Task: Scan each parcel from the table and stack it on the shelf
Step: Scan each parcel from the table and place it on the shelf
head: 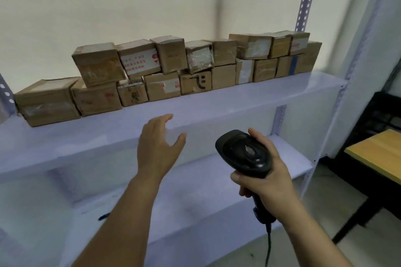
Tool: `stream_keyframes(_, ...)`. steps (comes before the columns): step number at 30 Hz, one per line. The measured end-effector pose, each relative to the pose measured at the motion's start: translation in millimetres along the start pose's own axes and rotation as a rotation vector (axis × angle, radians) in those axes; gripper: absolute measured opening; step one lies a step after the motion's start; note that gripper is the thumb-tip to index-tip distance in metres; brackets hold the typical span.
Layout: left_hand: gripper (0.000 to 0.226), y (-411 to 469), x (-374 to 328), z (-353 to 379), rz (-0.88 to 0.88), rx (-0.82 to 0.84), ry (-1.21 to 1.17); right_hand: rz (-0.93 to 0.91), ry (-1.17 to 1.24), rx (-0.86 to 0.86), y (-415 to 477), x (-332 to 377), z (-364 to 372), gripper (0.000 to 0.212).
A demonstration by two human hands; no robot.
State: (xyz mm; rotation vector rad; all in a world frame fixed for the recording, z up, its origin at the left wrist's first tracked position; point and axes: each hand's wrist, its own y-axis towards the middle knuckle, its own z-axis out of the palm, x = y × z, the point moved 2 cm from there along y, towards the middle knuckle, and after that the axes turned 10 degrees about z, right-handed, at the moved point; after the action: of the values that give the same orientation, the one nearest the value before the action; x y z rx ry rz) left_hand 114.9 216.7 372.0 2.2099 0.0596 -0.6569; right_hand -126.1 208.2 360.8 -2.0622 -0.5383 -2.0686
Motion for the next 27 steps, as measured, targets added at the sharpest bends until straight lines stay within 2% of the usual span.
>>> stream_keyframes(3,0.055,-34.9,-36.6,44.8,-0.081,0.09,-0.061,0.024,-0.002,-0.05,-26.9,-10.7,-37.7,0.09)
stream_keyframes(7,0.058,-66.2,-90.6,98.1,-0.069,0.206,-0.118,0.064,-0.007,-0.134,-64.7,-18.9,-92.9,0.089)
stream_keyframes(19,0.058,-108.4,-279.1,229.1,0.101,0.365,-0.3,0.095,-0.051,-0.43,-164.1,-29.4,-266.6,0.089)
stream_keyframes(27,0.061,-134.5,-363.1,296.6,0.259,0.51,-0.381,0.125,-0.076,-0.625,-203.2,-38.5,-342.4,0.089)
